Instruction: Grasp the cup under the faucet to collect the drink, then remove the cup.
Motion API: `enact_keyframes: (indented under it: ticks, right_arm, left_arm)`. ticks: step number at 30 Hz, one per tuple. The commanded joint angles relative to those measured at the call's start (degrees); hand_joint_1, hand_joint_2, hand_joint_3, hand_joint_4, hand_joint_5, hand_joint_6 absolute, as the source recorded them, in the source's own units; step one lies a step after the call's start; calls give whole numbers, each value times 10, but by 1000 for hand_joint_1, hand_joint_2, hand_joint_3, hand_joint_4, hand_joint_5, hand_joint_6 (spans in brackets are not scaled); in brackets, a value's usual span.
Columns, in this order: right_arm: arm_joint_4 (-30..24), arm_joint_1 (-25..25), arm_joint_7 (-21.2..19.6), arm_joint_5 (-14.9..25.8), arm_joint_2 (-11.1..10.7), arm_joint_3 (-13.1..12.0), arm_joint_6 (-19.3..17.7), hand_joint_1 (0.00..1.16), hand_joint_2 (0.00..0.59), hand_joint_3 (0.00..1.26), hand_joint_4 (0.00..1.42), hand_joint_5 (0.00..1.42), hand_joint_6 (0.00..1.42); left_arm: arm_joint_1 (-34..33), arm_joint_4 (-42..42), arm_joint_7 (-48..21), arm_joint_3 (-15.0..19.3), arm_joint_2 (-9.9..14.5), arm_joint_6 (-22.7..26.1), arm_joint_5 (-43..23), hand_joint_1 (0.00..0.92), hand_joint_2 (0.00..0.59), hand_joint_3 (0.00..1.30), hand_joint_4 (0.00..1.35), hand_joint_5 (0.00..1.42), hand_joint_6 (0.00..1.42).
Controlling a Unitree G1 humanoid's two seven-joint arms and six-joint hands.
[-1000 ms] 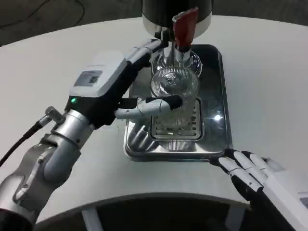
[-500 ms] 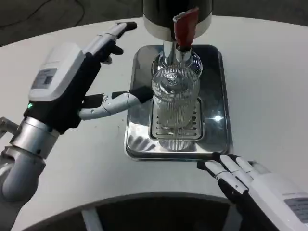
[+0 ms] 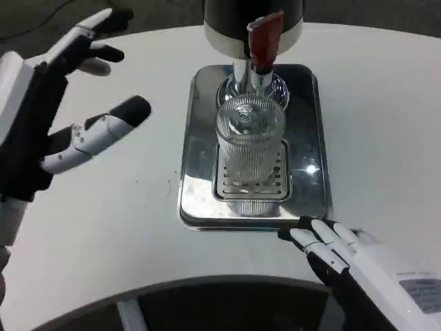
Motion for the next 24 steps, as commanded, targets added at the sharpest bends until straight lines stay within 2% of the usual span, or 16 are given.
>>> enact_keyframes:
  ticks: [1, 6, 10, 21, 24]
  right_arm:
    - [-9, -8, -2, -8, 28, 12, 7, 379, 423, 104, 0, 0, 0]
    - [-9, -9, -3, -15, 26, 22, 16, 379, 423, 104, 0, 0, 0]
    - [-9, -7, -6, -15, 23, 23, 18, 379, 423, 104, 0, 0, 0]
    - [-9, -3, -12, -9, 21, 16, 15, 379, 423, 104, 0, 0, 0]
    - [-9, -4, -12, -9, 22, 17, 14, 379, 423, 104, 0, 0, 0]
  left_arm:
    - [-11, -11, -67, 10, -1, 5, -99, 0, 138, 302, 293, 413, 413]
    - [-60, -11, -181, 4, 9, 79, -223, 0, 146, 277, 252, 362, 341]
    - [-97, 2, -251, 4, 10, 142, -281, 0, 161, 267, 236, 346, 316]
    - [-155, 0, -353, 3, 9, 275, -339, 0, 157, 212, 162, 268, 227]
    - [-170, 2, -368, 2, 10, 296, -341, 0, 151, 209, 155, 259, 216]
